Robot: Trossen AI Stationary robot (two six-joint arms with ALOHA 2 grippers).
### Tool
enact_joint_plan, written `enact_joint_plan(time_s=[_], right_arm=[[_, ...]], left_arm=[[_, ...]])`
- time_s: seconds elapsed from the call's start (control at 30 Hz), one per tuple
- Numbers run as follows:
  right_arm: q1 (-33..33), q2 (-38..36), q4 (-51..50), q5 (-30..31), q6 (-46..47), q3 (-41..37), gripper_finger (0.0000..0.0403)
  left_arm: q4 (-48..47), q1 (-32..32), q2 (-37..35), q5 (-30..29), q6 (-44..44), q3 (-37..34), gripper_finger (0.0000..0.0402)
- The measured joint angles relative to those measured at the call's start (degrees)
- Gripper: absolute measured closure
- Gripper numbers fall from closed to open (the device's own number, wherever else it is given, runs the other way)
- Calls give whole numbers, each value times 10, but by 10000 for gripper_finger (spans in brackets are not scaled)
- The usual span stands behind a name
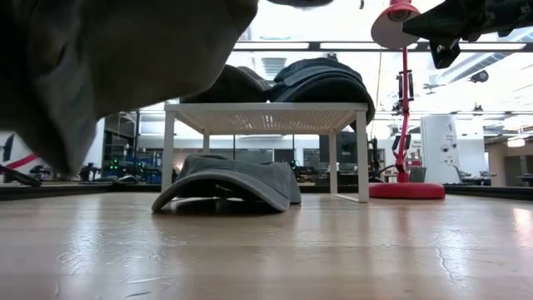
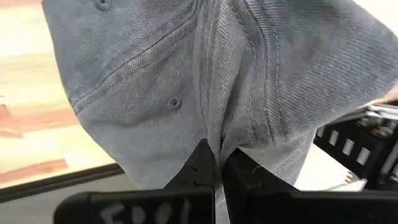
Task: Pick & Place hat
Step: Stack the bottom gray cap on top of the gray cap on the shelf
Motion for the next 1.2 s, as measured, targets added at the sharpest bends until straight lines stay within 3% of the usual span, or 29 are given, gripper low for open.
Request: enact_joint_plan(time_s=[0.33, 0.83, 1.2], right_arm=[[0, 0, 0, 0, 0, 0, 394], [0, 0, 0, 0, 0, 0, 394], [0, 0, 0, 0, 2, 0, 394]], left_arm=[[-47, 0, 0, -32, 20, 70, 397], [-321, 0, 0, -64, 22, 235, 397], [-319, 2, -21, -142, 69, 235, 397]])
